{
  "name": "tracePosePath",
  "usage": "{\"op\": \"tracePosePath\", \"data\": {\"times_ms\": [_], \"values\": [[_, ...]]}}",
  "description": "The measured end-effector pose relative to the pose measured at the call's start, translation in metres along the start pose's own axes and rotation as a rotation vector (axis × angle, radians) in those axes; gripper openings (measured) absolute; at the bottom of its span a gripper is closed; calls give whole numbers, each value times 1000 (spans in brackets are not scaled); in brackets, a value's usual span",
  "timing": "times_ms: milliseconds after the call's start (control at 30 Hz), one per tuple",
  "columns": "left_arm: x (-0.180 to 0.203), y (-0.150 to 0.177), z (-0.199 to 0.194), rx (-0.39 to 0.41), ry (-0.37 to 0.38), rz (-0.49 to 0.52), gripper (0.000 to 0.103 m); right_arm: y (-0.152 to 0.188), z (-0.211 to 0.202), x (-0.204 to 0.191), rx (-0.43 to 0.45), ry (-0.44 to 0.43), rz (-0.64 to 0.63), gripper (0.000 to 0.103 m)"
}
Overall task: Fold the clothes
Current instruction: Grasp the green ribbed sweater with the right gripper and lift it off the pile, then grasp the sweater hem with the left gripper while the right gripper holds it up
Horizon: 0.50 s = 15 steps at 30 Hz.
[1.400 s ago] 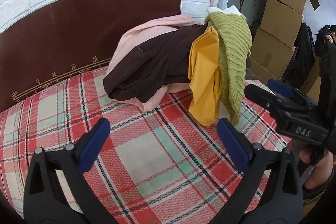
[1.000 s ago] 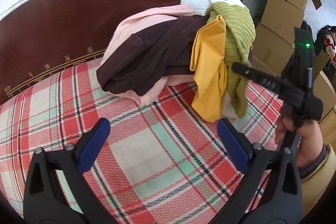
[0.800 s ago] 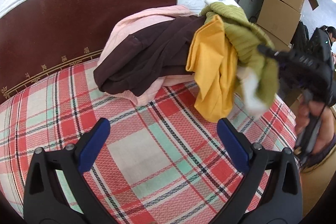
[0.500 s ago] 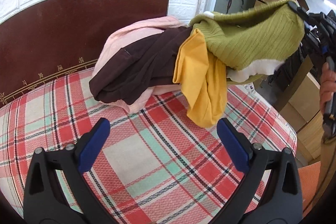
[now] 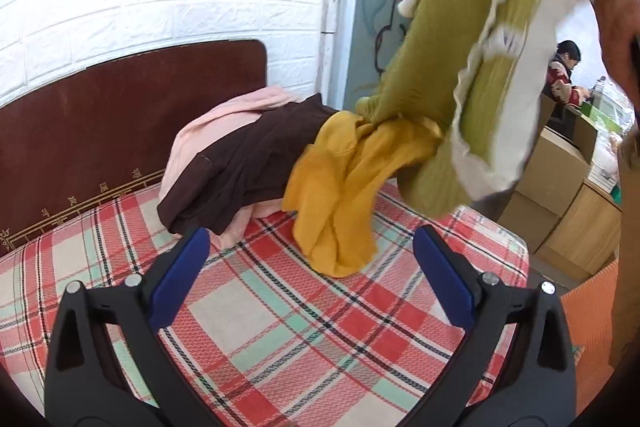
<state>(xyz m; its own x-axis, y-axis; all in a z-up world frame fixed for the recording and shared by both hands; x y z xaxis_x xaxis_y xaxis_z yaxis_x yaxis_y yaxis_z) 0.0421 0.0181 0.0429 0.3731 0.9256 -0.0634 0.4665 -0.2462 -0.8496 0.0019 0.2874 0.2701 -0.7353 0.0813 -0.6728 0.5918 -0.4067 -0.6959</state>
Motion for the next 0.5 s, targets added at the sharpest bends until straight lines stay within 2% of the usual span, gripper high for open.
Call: {"op": "tracePosePath", "data": {"times_ms": [100,233,367,500], "values": [[8,3,-15,33,62,12,102,-9,23,-28,-23,-20,-16,6],[4,22,-53,98,250,12,102,-14,56,-50,-69,-14,-7,6],[0,60,-97,126,290,63,102,20,93,-49,-151,-21,39,6],[-6,112,-138,98,281,51,102,63,125,-51,-218,-36,76,6]]}}
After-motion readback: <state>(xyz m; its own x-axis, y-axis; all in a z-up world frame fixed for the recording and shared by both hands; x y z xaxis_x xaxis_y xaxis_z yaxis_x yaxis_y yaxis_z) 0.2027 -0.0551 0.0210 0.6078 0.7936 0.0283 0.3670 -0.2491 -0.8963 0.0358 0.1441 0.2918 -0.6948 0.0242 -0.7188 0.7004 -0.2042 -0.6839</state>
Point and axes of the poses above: each gripper's, at about its wrist camera, not at the fingertips, and z roughly the way its jaws point, x to its right, y to its underside, the point moved 2 cm from there along z, roughly the way its jaws point, and after that the axes turned 12 degrees about z, right-handed, at the moved point
